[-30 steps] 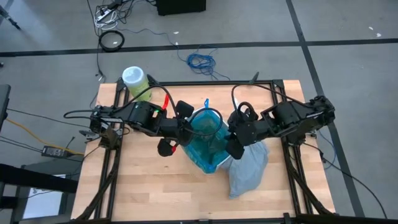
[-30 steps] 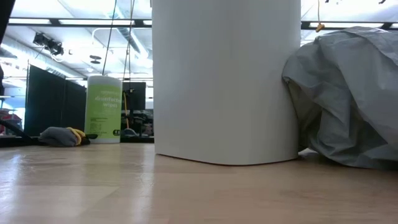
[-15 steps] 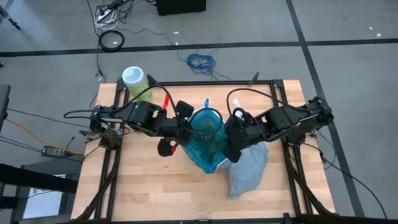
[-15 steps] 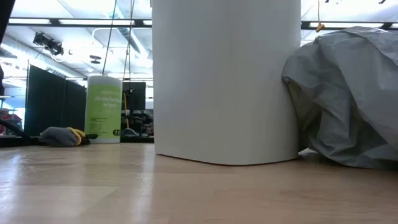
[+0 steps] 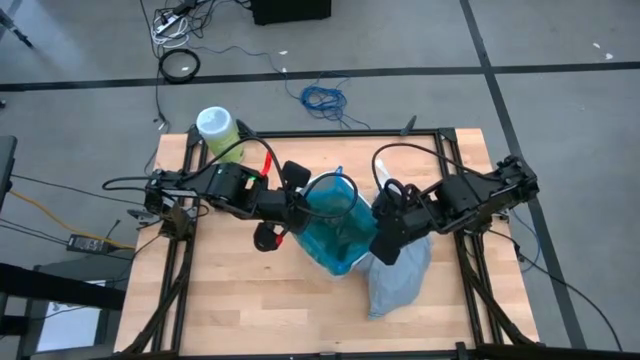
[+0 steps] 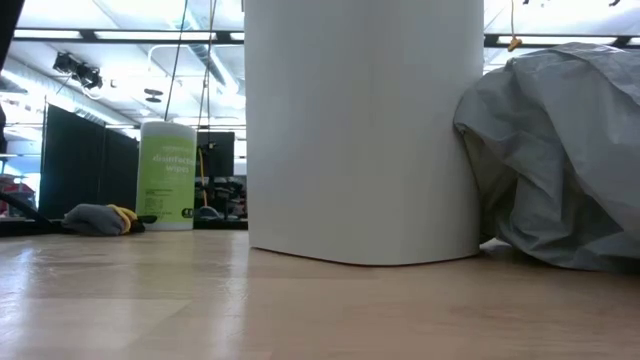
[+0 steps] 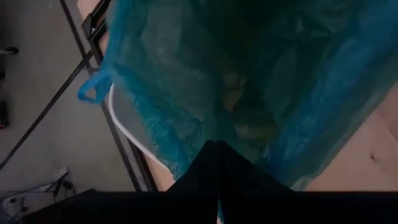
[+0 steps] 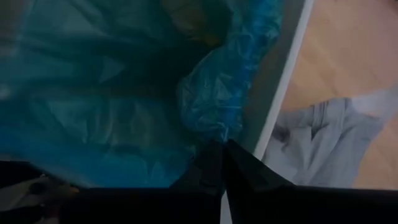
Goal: Place trash/remove bag and relplace
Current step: Put the new dark blue trash bag into the trash bin
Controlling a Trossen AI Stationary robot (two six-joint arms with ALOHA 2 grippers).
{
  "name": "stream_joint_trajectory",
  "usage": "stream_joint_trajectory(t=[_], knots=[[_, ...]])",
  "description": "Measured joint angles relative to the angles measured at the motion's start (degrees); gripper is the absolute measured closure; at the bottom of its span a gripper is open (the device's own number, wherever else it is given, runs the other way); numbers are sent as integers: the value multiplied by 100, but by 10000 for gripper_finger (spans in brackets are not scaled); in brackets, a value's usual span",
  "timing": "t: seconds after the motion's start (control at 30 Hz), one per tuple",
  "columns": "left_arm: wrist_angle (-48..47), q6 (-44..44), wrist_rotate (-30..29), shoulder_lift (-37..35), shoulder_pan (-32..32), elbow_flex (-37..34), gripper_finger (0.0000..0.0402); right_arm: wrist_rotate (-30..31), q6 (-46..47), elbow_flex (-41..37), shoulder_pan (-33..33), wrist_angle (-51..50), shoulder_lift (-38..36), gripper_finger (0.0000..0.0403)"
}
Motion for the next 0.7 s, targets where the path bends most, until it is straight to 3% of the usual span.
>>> stream_joint_trajectory(t=[0.2,0.43,0.7], knots=[[3,53,-400,-8,-13,93,400,-5,140,0,143,-8,-40,402],[2,61,-423,-13,-13,96,400,13,141,128,175,-168,-73,403],[2,56,-423,-11,-13,96,400,606,-84,891,172,-294,-101,403]])
